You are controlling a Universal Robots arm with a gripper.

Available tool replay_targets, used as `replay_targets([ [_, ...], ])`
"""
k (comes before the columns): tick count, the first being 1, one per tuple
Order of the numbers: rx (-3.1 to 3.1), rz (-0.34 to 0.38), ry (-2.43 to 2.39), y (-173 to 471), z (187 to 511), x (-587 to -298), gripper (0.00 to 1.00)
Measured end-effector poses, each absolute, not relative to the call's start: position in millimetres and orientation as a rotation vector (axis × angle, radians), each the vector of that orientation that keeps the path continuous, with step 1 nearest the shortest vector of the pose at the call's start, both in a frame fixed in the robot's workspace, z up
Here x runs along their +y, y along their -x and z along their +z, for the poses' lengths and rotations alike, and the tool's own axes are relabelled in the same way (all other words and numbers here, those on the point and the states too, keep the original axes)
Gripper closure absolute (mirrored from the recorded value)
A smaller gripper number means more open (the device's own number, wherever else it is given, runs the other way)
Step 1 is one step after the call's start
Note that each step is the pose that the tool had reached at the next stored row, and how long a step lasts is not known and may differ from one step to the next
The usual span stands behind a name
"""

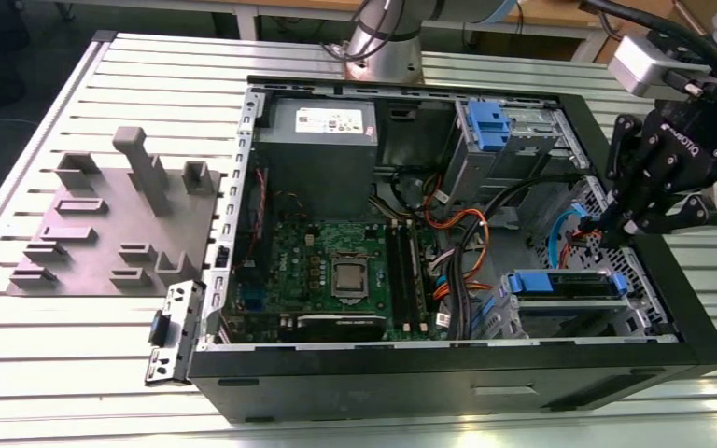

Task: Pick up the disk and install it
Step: 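Insert the first disk wire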

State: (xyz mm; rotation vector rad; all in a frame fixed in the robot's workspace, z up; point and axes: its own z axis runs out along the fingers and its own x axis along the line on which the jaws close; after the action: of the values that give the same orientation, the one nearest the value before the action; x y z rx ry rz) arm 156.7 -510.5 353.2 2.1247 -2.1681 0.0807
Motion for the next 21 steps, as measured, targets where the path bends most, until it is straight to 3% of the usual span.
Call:
replay_targets([
  [14, -2.15, 0.1, -2.107, -158.3, 343.1, -508.6, 0.75],
  [16, -2.148, 0.103, -2.106, -158.3, 343.1, -508.9, 0.82],
  [21, -2.143, 0.104, -2.111, -154.6, 343.1, -509.1, 0.84],
])
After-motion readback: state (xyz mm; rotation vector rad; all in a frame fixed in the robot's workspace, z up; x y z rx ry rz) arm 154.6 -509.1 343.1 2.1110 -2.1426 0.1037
